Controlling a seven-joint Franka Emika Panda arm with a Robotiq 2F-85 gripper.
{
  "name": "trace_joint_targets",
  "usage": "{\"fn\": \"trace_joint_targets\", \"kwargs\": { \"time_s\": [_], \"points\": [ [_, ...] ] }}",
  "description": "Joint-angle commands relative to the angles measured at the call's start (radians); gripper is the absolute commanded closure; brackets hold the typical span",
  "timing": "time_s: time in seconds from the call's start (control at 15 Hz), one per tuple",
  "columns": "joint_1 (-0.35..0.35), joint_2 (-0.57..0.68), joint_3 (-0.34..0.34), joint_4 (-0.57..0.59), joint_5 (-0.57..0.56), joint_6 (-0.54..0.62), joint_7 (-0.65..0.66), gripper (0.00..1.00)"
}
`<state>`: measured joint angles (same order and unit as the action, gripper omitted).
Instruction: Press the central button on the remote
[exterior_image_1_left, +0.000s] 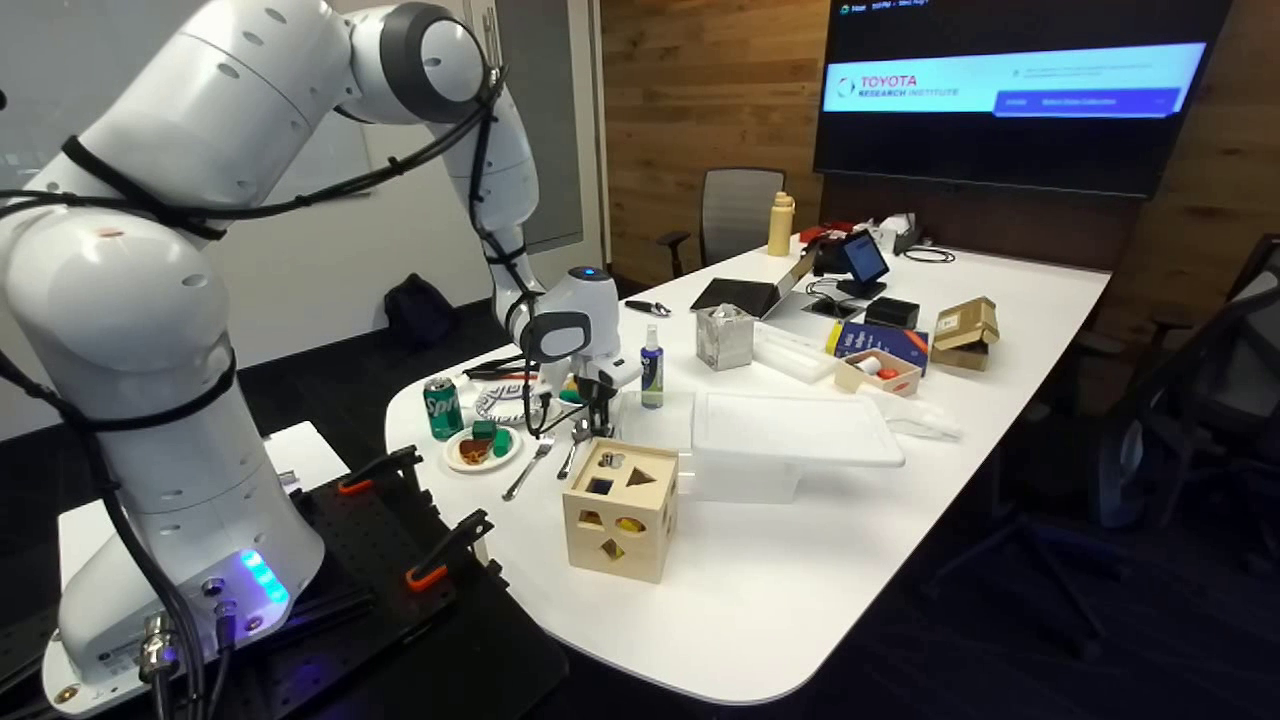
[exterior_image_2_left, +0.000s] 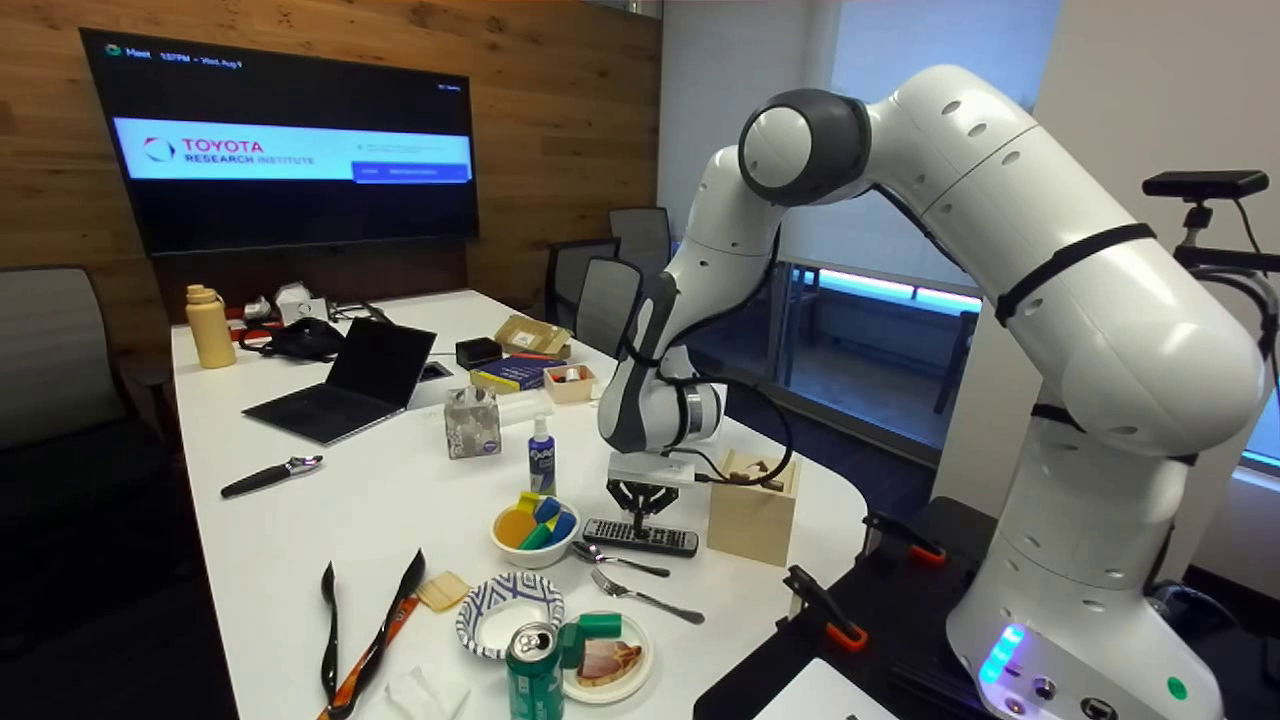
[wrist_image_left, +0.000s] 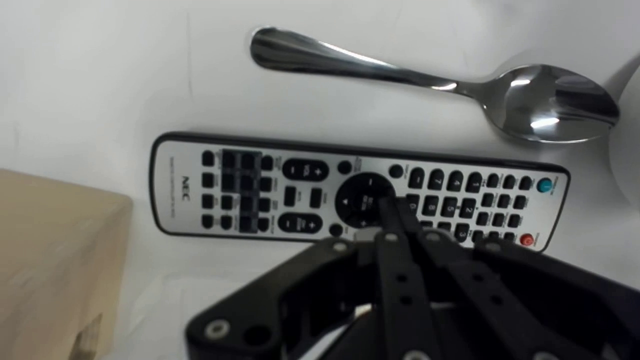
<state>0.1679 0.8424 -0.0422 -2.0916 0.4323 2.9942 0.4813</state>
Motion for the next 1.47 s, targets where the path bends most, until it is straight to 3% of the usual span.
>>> {"fn": "trace_joint_targets", "kwargs": {
  "time_s": [0.0, 0.4, 1.4],
  "points": [
    [0.035, 0.004, -0.034, 0.035, -0.019, -0.076, 0.052, 1.0],
    [0.11, 0.038, -0.11, 0.079, -0.054, -0.137, 0.155, 1.0],
    [0.038, 0.18, -0.057, 0.254, -0.081, -0.313, 0.2, 1.0]
  ]
}}
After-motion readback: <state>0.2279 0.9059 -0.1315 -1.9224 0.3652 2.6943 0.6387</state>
